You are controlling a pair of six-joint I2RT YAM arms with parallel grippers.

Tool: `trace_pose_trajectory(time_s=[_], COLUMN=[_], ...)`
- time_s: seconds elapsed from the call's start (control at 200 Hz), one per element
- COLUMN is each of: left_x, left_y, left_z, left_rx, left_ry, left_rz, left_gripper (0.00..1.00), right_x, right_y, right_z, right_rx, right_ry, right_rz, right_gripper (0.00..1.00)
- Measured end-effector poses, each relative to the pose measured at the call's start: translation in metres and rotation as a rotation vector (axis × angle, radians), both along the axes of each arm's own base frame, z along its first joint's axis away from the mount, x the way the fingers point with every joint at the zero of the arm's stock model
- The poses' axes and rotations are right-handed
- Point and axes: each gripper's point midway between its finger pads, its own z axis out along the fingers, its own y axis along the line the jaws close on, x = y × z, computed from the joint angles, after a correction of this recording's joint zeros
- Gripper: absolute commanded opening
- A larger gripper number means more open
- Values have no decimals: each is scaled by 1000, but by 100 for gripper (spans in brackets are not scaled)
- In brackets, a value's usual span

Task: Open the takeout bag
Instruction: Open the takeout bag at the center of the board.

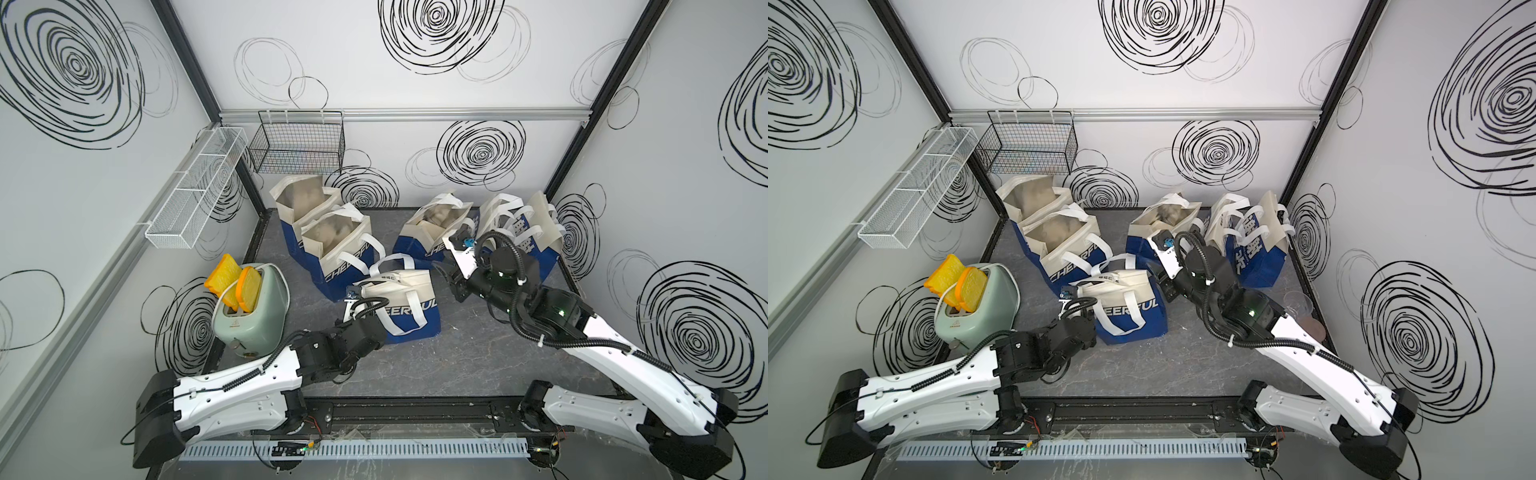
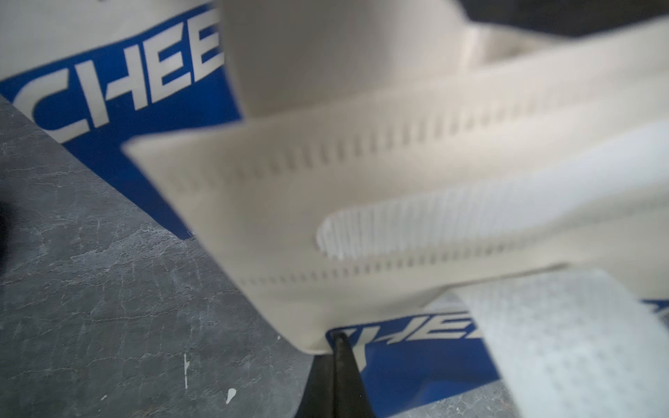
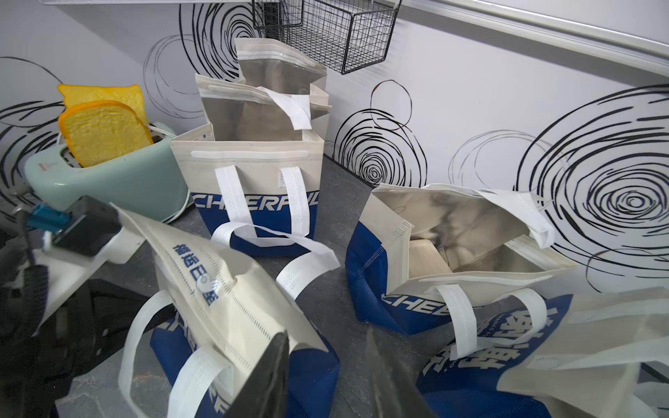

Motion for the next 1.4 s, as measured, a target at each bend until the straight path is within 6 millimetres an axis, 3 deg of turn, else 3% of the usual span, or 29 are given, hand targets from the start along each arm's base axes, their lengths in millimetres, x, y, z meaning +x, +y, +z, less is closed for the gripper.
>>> trace_pose_trajectory(time_s=[0.255,0.385,0.65,1.031,1.271,1.401], left_x=[-1,-1,-1,0,2,2], left_y=[-2,-6,-11,-10,-13,-13], left_z=[4,8,10,10,10,10], left_rx=[8,23,51,67,83,83], left_ry=[-8,-9,-14,-21,-21,-21], left_rz=[-17,-33,-50,-49,-55,-57], left_gripper=[0,0,0,0,0,0], right_x=[-38,-48,-33,-28,-19,-11], right_y=[28,45,55,43,44,45], right_z=[-23,-35,-52,-79,-79,-88], right_rx=[-100,-161,-241,-302,-305,-339], right_ry=[-53,-101,-151,-160,-180,-179], right_rz=[115,159,120,69,15,-18], right_gripper=[46,45,48,51,43,39])
